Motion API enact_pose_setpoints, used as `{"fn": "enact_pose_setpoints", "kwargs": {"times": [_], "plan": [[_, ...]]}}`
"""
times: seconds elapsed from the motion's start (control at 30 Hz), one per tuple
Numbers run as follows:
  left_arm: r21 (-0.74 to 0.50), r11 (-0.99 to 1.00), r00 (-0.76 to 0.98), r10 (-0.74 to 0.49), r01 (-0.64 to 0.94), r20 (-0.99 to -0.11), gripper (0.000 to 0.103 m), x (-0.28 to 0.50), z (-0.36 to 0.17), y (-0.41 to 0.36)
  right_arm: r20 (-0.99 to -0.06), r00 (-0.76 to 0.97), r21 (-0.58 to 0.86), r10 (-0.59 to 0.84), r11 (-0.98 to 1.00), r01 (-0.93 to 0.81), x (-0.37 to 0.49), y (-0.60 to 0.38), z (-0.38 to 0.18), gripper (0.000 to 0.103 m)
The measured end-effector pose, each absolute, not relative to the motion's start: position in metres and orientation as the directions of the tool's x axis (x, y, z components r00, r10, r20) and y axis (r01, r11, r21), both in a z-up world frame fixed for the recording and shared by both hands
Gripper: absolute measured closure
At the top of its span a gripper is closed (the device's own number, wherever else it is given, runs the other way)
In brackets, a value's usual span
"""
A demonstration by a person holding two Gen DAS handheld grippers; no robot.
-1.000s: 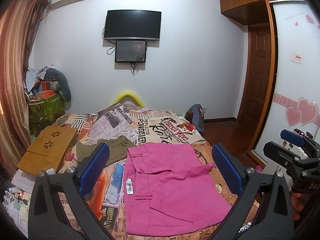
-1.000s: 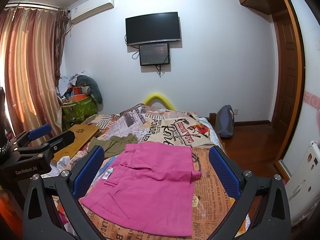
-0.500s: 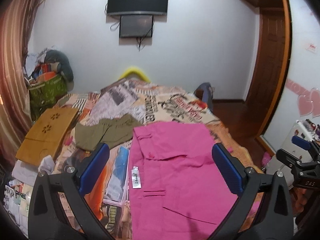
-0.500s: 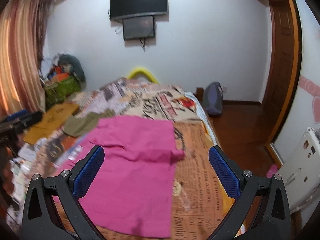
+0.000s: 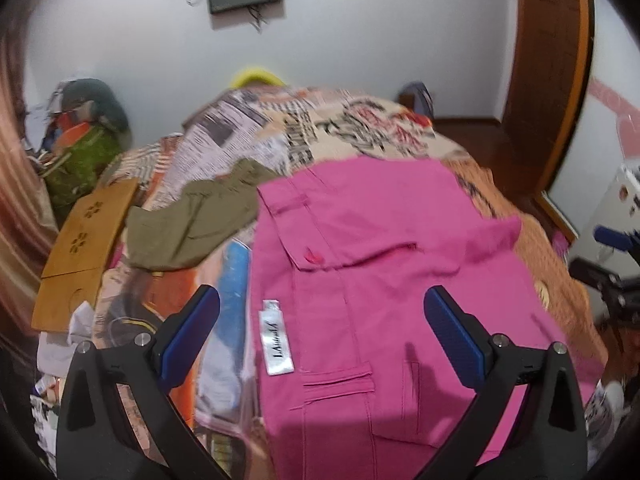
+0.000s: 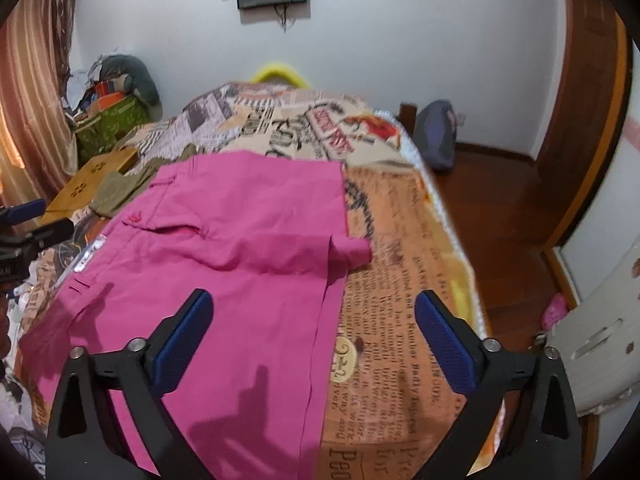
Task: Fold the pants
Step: 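Lower both grippers onto the pink pants' waistband and leg edge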
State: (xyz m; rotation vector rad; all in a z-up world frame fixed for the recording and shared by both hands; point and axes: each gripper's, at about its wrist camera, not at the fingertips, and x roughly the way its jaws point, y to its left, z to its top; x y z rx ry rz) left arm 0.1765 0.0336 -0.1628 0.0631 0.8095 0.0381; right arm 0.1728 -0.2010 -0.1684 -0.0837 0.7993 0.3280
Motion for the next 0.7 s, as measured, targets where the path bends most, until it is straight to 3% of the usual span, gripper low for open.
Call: {"fn": "enact_pose_setpoints", "kwargs": {"times": [0.23,0.5,0.7], "plan": [[0.013,0.999,0.584,-0.012,0.038,-0.812,0.025,0.199,-0.193,0.041,-0.761,0.589,0.043,0.272,0.927,-0.373,0.195,-0.193,-0.193,0.025],[-0.049,0.998,0.489,-0.057,0.029,-0.87,0.054,0.221,-0.211,0.064,-0.81,0.49,0.106,0.323,0.902,-0.418,0.22,-0.189,-0.217,0.057],[-0.099,0.995,0.456,-0.097,0.019,-0.885,0.06,0.232,-0.223,0.068,-0.826,0.458,0.121,0.327,0.899,-0.422,0.226,-0.193,-0.228,0.06]]}}
